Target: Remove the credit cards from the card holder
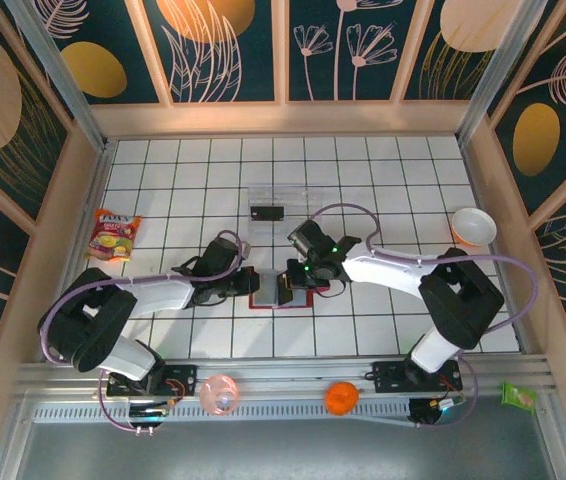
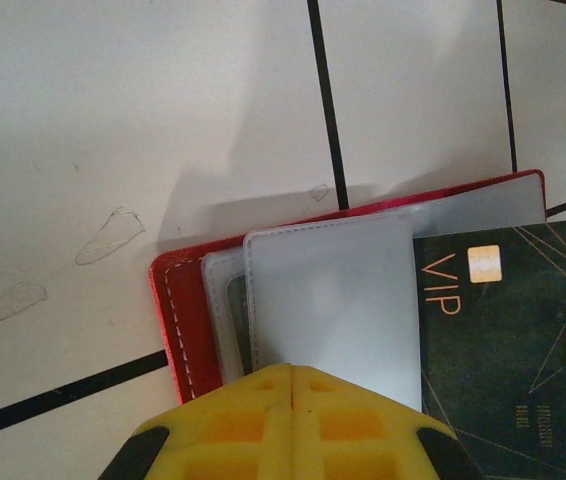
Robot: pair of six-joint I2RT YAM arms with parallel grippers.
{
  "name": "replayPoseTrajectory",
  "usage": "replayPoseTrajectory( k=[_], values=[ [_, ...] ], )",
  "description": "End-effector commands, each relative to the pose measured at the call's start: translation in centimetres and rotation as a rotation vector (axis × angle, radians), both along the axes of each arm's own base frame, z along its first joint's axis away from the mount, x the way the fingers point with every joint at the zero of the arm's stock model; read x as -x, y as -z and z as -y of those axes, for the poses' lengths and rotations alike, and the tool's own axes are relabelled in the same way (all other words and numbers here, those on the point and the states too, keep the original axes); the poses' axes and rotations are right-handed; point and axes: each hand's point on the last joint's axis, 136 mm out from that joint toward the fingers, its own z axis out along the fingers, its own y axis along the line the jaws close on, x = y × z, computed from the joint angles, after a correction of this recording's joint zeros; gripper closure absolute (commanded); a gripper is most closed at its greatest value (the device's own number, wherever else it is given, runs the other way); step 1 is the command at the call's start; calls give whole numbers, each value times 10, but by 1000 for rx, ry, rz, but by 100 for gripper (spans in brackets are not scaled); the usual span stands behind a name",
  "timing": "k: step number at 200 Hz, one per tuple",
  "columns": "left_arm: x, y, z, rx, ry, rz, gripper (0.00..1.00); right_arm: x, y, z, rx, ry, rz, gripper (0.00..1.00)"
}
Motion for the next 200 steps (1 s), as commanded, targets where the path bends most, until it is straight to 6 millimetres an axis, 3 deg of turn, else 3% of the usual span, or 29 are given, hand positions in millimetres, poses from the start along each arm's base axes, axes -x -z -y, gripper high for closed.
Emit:
replayPoseTrajectory(
  k=[1, 53, 79, 155, 182, 200],
  values=[
    [6, 10, -3, -34, 19, -28, 100, 5, 11, -6, -12, -21, -20, 88],
    [7, 12, -4, -41, 18, -34, 100, -1, 10, -3, -20, -17, 0, 82],
    [6, 10, -4, -40, 18, -30, 100, -9, -1, 3, -3, -27, 57, 100],
    [-1, -7, 2, -42, 51, -4, 100, -35, -109, 4, 1, -279, 472, 100],
    [-7, -22, 4, -32, 42, 26, 84, -55, -144, 0, 65, -366, 661, 100],
    [-10, -34, 3, -8, 23, 38, 71, -74, -155, 0, 160, -439, 772, 100]
  ],
)
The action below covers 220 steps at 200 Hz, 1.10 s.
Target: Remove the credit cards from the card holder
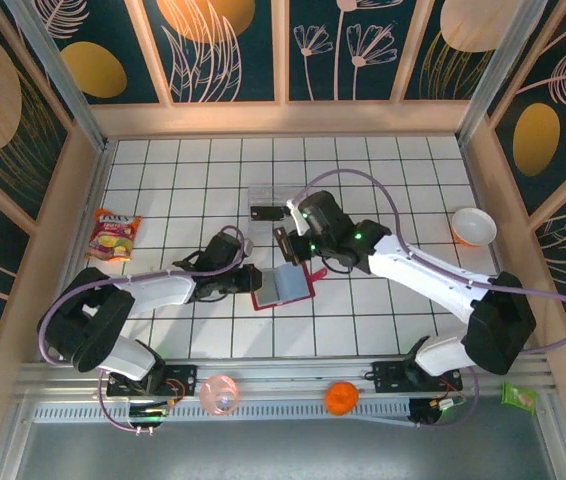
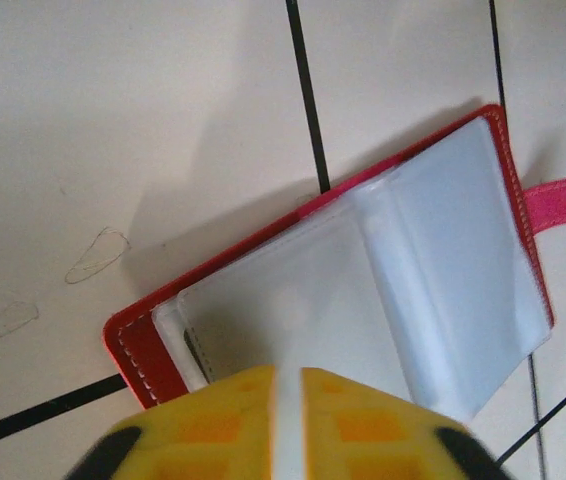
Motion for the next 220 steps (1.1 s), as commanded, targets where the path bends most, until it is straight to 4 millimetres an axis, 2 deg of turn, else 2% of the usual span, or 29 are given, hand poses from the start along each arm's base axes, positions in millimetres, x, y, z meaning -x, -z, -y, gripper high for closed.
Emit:
replayPoseTrajectory(
  k=[1, 13, 31, 55, 67, 91, 97, 114, 119, 150, 171, 192, 220],
  values=[
    [-6, -23, 0, 27, -9, 34, 69, -25, -20, 6, 166, -82, 223, 100],
    [-6, -29, -2, 48, -21, 34, 60, -33, -23, 2, 234, -146, 266, 100],
    [-3, -36, -6, 64, -37, 31, 46, -29, -23, -12, 292, -296, 282, 100],
    [1, -41, -16, 82, -65, 15, 37, -30, -24, -24, 332, -436, 284, 100],
    [2, -43, -23, 90, -87, 9, 33, -29, -18, -27, 377, -507, 267, 100],
    [3, -45, -37, 86, -129, -6, 26, -43, -11, -31, 492, -583, 258, 100],
    [2, -46, -41, 81, -140, -5, 19, -46, -8, -33, 518, -601, 255, 100],
    [2, -47, -50, 64, -170, -3, 10, -54, -3, -36, 561, -650, 252, 100],
    [2, -48, -53, 60, -179, -1, 2, -57, 0, -38, 573, -665, 250, 100],
    [2, -45, -72, 5, -241, -6, 1, -76, 13, -46, 634, -718, 255, 100],
    [3, -45, -84, -18, -277, -5, 1, -97, 16, -47, 698, -709, 307, 100],
    [5, -41, -89, -15, -290, -18, 1, -110, 17, -55, 718, -725, 347, 100],
    [7, -36, -89, -12, -289, -45, 1, -120, 36, -58, 767, -752, 359, 100]
  ],
)
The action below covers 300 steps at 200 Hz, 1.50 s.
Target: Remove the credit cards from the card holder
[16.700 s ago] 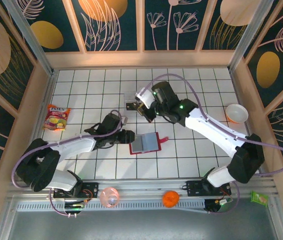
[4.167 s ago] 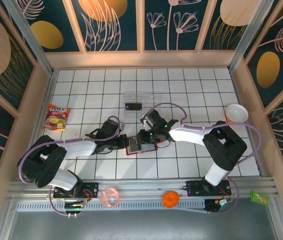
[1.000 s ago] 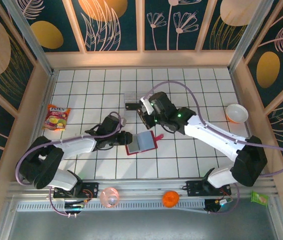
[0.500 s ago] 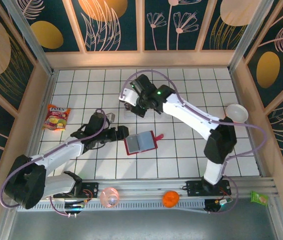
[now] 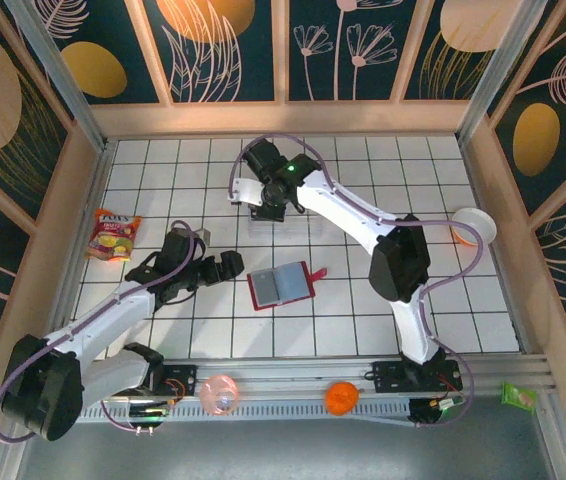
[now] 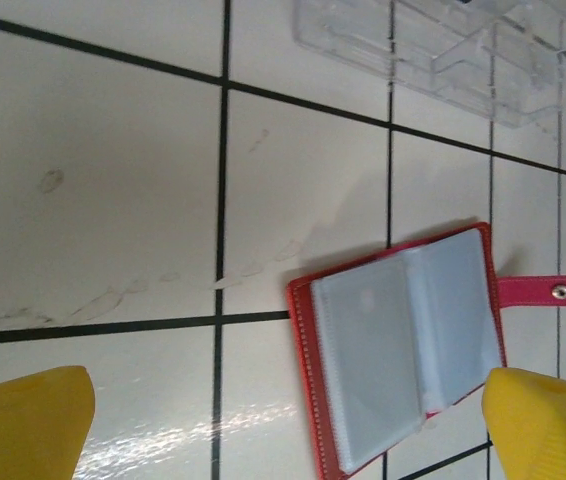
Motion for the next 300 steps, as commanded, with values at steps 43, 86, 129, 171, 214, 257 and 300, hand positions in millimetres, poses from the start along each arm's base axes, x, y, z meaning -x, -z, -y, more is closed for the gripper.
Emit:
replayPoseTrajectory(
  k=[43, 86, 129, 171, 214, 257, 300],
  values=[
    [8, 19, -7, -29, -1, -75, 1, -23, 25, -2, 85, -96, 82, 100],
    [5, 23, -7, -28, -1, -81, 1, -34, 43, 3, 105, -77, 103, 100],
    [4, 27, -6, -25, 2, -86, 1, -34, 52, 7, 115, -74, 94, 100],
    [3, 28, -5, -22, 2, -87, 1, -29, 62, 6, 112, -83, 71, 100],
    [3, 28, -5, -20, 5, -86, 1, -26, 70, 2, 104, -86, 54, 100],
    [4, 28, -5, -20, 7, -84, 1, -25, 75, -1, 96, -88, 53, 100],
    [4, 27, -4, -12, 10, -80, 1, -35, 65, -8, 58, -65, 109, 77]
  ],
)
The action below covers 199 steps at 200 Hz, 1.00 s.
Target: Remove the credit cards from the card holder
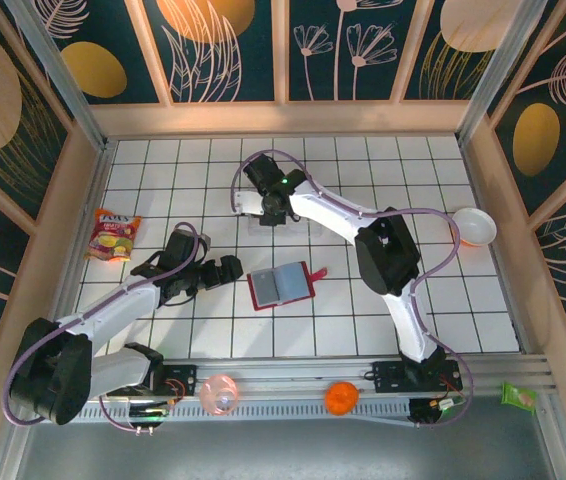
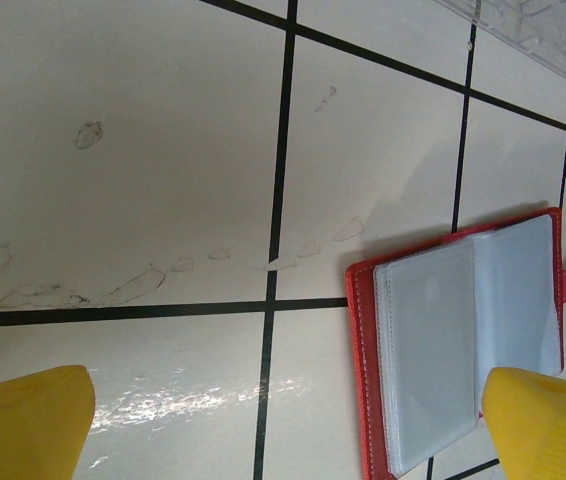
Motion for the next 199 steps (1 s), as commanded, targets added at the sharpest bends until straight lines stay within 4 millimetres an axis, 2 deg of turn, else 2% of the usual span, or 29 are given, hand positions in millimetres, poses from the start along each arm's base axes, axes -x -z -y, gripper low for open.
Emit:
replayPoseTrajectory(
  k=[1, 23, 66, 104, 120, 131, 141, 162, 173, 178, 199],
  values=[
    [1, 2, 1, 14, 13, 3, 1, -6, 0, -9, -27, -7, 33, 77],
    [1, 0, 1, 18, 11, 8, 1, -11, -16, -18, -87, 4, 53, 74],
    [-3, -11, 0, 35, -11, 51, 1, -19, -70, -42, -284, 56, 94, 70],
    [-10, -23, 4, 83, -34, 106, 1, -7, -117, -66, -563, 189, 27, 69],
    [-13, -27, 3, 95, -48, 131, 1, -5, -132, -65, -709, 309, 13, 69],
    [-14, -29, 3, 102, -55, 147, 1, -5, -138, -53, -788, 425, 16, 69],
    [-14, -31, 2, 107, -60, 154, 1, 4, -141, -44, -852, 495, -36, 69],
    [-13, -30, -1, 101, -73, 164, 1, 34, -126, -16, -923, 630, -155, 67],
    [-11, -29, -4, 94, -86, 168, 1, 53, -112, -1, -935, 693, -227, 65],
    [-11, -28, -6, 91, -92, 168, 1, 66, -108, 0, -941, 691, -288, 64],
    [-7, -23, -11, 82, -116, 163, 1, 114, -65, 14, -861, 759, -449, 63]
  ],
)
